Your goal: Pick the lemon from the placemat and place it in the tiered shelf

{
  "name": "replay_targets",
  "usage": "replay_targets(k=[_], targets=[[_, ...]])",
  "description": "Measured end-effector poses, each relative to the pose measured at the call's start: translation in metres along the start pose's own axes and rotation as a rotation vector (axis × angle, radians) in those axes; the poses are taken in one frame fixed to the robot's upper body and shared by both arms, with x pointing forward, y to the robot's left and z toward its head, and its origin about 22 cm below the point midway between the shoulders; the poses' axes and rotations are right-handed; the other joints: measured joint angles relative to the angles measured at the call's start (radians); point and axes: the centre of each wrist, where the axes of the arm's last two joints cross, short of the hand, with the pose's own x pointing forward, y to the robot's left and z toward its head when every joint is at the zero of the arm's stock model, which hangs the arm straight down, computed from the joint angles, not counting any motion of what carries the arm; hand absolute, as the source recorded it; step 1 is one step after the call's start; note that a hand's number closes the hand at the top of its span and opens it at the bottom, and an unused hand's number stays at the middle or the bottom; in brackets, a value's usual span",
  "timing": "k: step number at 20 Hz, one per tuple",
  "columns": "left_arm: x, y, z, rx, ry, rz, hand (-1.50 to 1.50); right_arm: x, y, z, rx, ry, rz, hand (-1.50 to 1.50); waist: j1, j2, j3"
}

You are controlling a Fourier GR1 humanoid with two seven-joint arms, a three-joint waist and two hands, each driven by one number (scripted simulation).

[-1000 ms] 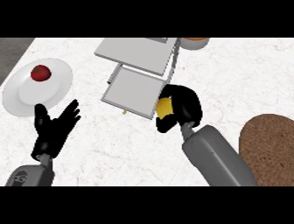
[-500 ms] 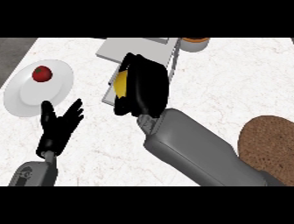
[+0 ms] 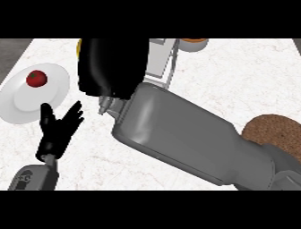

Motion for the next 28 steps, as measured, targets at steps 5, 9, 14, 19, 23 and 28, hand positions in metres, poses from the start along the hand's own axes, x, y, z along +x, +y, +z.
replay_targets(k=[5, 9, 14, 19, 23, 28], targets=[[-0.001, 0.003, 0.001, 0.016, -0.007, 0.01, 0.0, 0.029, -0.025, -0.021, -0.056, 0.02, -0.01, 1.5, -0.015, 0.006, 0.001], [0.0, 0.007, 0.002, 0.026, -0.009, 0.015, 0.0, 0.048, -0.041, -0.035, -0.089, 0.039, -0.018, 1.5, -0.026, 0.01, 0.002], [-0.003, 0.011, 0.006, 0.032, -0.012, 0.015, 0.0, 0.064, -0.052, -0.053, -0.084, 0.075, -0.013, 1.5, -0.033, 0.016, 0.003], [-0.001, 0.016, 0.007, 0.039, -0.024, 0.019, 0.0, 0.063, -0.047, -0.069, -0.028, 0.11, 0.015, 1.5, -0.04, 0.022, 0.003], [-0.001, 0.016, 0.008, 0.04, -0.027, 0.019, 0.0, 0.054, -0.035, -0.082, 0.001, 0.139, 0.05, 1.5, -0.042, 0.025, 0.004], [-0.001, 0.016, 0.011, 0.047, -0.026, 0.023, 0.0, 0.042, -0.024, -0.096, 0.01, 0.173, 0.074, 1.5, -0.047, 0.026, 0.004]])
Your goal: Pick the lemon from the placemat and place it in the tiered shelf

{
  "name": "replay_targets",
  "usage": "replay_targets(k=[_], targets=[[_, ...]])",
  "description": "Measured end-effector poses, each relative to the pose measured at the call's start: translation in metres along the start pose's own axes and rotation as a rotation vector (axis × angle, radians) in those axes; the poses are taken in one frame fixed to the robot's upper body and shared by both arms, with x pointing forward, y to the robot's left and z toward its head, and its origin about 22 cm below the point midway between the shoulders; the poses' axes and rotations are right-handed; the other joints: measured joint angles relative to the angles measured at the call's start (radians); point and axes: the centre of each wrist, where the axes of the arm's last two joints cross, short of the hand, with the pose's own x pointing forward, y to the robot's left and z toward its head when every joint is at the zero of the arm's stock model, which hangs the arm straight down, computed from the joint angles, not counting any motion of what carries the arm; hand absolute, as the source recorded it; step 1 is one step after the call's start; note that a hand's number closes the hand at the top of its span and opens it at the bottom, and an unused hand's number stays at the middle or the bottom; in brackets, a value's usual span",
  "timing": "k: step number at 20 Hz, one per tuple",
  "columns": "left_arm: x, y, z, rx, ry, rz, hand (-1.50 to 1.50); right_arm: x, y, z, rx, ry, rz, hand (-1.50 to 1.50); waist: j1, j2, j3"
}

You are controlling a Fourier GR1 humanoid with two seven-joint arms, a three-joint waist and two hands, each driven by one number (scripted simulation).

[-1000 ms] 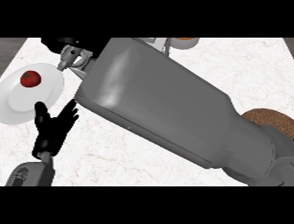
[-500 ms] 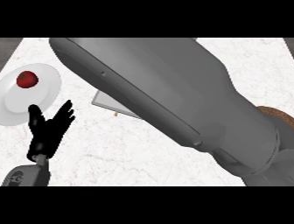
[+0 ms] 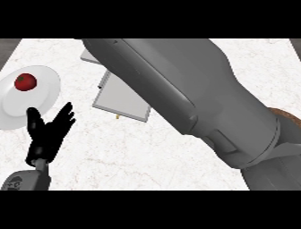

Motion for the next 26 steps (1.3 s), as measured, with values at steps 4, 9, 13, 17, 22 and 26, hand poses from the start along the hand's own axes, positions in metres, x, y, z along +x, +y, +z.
replay_targets(k=[4, 9, 13, 17, 22, 26], targets=[[0.005, -0.003, -0.003, 0.0, -0.003, 0.002, 0.0, -0.006, 0.008, -0.008, -0.006, 0.016, 0.013, 1.5, -0.002, 0.001, 0.0], [0.004, -0.002, 0.002, -0.006, -0.001, 0.001, 0.0, -0.015, 0.016, -0.019, -0.025, 0.034, 0.016, 1.5, 0.003, 0.003, 0.0], [0.001, 0.0, 0.003, -0.006, -0.004, 0.002, 0.0, -0.017, 0.018, -0.021, -0.028, 0.026, -0.008, 1.5, 0.002, 0.003, 0.0], [0.003, -0.001, 0.002, -0.003, 0.001, 0.0, 0.0, -0.021, 0.021, -0.024, -0.022, 0.025, -0.023, 1.5, 0.001, 0.004, 0.001], [-0.003, 0.002, 0.001, -0.005, -0.004, -0.001, 0.0, -0.021, 0.024, -0.023, -0.014, 0.024, 0.021, 1.5, 0.003, 0.003, 0.0], [-0.001, -0.001, 0.0, -0.002, -0.003, 0.004, 0.0, -0.023, 0.023, -0.025, -0.055, 0.06, -0.086, -1.5, -0.001, 0.003, 0.001]])
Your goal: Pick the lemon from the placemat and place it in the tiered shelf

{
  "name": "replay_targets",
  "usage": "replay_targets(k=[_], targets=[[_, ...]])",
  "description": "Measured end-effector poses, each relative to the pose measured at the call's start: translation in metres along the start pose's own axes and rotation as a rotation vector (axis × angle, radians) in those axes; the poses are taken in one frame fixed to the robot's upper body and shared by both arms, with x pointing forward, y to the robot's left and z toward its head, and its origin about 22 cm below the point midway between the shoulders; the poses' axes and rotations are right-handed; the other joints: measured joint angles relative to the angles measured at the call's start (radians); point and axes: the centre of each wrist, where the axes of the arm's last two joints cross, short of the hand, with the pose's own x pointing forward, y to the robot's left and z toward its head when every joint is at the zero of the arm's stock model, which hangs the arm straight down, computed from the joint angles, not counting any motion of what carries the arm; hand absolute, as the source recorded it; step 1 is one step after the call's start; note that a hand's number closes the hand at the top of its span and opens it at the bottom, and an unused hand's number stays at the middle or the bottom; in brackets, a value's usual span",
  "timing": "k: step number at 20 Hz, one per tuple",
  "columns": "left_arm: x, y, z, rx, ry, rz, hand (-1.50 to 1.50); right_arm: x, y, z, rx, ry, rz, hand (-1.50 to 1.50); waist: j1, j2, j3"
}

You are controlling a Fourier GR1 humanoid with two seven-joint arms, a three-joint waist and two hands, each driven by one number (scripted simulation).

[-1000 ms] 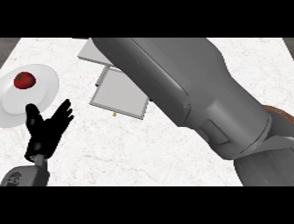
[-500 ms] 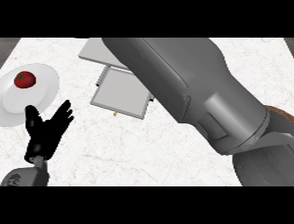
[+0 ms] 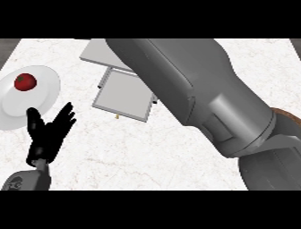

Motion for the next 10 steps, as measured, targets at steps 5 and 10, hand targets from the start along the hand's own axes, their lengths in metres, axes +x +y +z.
replay_targets(k=[5, 10], targets=[[0.0, 0.006, 0.0, 0.019, 0.005, 0.004, 0.0, 0.001, -0.006, -0.002, -0.033, 0.033, -0.159, -1.5, -0.013, -0.003, 0.001], [-0.005, 0.0, 0.004, 0.007, 0.004, 0.005, 0.0, 0.003, -0.014, -0.003, -0.065, 0.047, -0.342, -1.5, -0.011, -0.003, 0.001]])
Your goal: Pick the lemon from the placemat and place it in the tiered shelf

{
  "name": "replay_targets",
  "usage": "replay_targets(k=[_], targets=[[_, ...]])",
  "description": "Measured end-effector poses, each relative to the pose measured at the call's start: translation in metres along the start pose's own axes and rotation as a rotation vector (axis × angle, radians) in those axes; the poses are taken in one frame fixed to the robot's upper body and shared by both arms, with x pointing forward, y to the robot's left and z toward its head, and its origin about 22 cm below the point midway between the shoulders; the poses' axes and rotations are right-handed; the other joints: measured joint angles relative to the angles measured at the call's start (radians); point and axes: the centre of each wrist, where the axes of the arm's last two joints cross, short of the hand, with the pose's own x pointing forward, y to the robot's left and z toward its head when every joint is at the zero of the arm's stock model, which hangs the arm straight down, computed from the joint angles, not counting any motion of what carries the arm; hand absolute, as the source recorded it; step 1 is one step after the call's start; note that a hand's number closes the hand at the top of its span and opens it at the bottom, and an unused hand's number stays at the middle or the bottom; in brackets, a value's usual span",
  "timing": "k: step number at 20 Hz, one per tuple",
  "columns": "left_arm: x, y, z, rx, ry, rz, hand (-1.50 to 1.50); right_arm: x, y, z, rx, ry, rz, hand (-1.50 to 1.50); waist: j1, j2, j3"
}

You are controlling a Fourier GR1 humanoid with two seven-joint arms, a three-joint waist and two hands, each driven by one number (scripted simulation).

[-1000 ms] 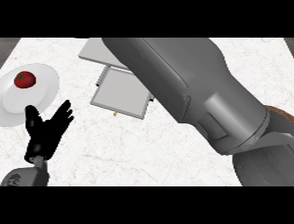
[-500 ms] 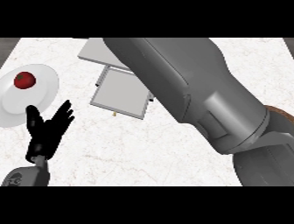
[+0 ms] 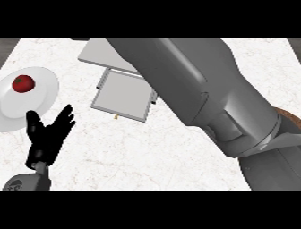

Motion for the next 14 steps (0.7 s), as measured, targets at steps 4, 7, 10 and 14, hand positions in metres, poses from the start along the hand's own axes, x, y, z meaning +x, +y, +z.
replay_targets(k=[4, 7, 10, 14], targets=[[0.003, 0.003, 0.001, 0.013, 0.002, 0.007, 0.0, 0.007, -0.008, -0.002, -0.039, 0.007, -0.139, -1.5, -0.009, -0.003, 0.0], [0.0, 0.008, 0.003, 0.018, 0.002, 0.008, 0.0, 0.006, -0.016, -0.011, -0.11, 0.012, -0.188, -1.5, -0.016, -0.006, 0.0], [-0.002, 0.013, 0.006, 0.033, 0.011, 0.014, 0.0, 0.003, -0.026, -0.024, -0.19, 0.024, -0.189, -1.5, -0.031, -0.012, 0.0], [-0.008, 0.021, 0.008, 0.052, 0.024, 0.023, 0.0, 0.002, -0.045, -0.041, -0.287, 0.062, -0.219, -1.5, -0.054, -0.02, 0.001]])
